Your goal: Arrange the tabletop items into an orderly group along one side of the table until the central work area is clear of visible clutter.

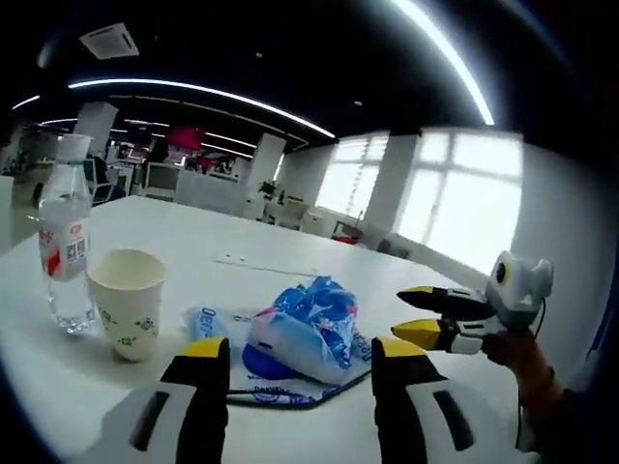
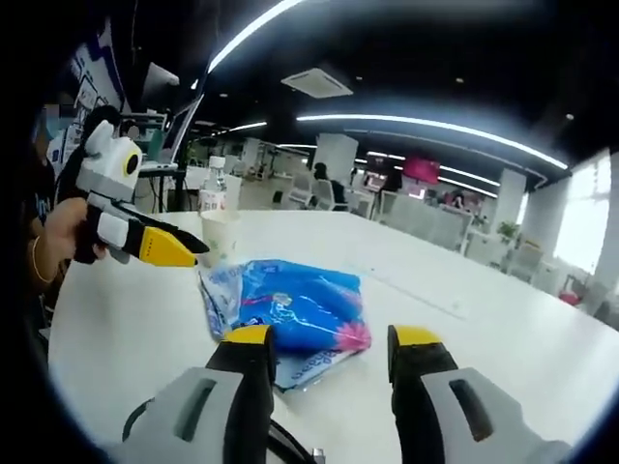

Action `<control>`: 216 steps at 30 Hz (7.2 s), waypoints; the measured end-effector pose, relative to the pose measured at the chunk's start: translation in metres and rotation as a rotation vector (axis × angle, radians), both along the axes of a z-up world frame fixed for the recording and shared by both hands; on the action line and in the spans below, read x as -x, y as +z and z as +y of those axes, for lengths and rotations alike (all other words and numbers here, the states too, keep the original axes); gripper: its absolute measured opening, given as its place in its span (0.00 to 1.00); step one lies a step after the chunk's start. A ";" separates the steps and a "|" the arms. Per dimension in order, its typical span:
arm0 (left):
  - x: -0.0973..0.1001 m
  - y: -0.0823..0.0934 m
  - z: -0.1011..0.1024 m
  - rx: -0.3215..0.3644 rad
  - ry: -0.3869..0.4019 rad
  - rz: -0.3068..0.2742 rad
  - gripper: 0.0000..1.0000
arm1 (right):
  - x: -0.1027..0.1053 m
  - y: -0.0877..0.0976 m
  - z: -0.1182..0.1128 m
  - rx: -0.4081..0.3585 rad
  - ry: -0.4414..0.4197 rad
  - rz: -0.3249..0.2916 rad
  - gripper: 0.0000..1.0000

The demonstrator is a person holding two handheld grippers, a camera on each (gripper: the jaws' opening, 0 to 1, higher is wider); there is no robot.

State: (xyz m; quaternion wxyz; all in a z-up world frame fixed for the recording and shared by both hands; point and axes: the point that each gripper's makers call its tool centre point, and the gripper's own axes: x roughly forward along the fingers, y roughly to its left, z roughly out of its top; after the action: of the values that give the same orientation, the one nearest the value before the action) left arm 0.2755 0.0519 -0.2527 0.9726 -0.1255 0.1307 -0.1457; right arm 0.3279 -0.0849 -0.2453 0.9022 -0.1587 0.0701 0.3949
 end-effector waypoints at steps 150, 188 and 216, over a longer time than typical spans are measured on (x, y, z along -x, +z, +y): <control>-0.075 0.020 -0.138 0.041 -0.282 -0.020 0.03 | -0.030 0.023 -0.132 -0.198 -0.381 0.061 0.00; -0.102 -0.014 -0.176 -0.058 -0.345 0.034 0.03 | -0.042 -0.029 -0.169 -0.312 -0.462 0.248 0.00; -0.105 -0.038 -0.181 -0.152 -0.342 0.063 0.06 | -0.040 -0.066 -0.171 -0.195 -0.485 0.304 0.01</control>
State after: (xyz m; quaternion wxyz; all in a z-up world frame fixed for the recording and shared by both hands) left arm 0.3810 -0.1290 -0.2903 0.9357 -0.0319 0.1913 -0.2947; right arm 0.3675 -0.2563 -0.3110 0.9603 0.0111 0.2020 0.1919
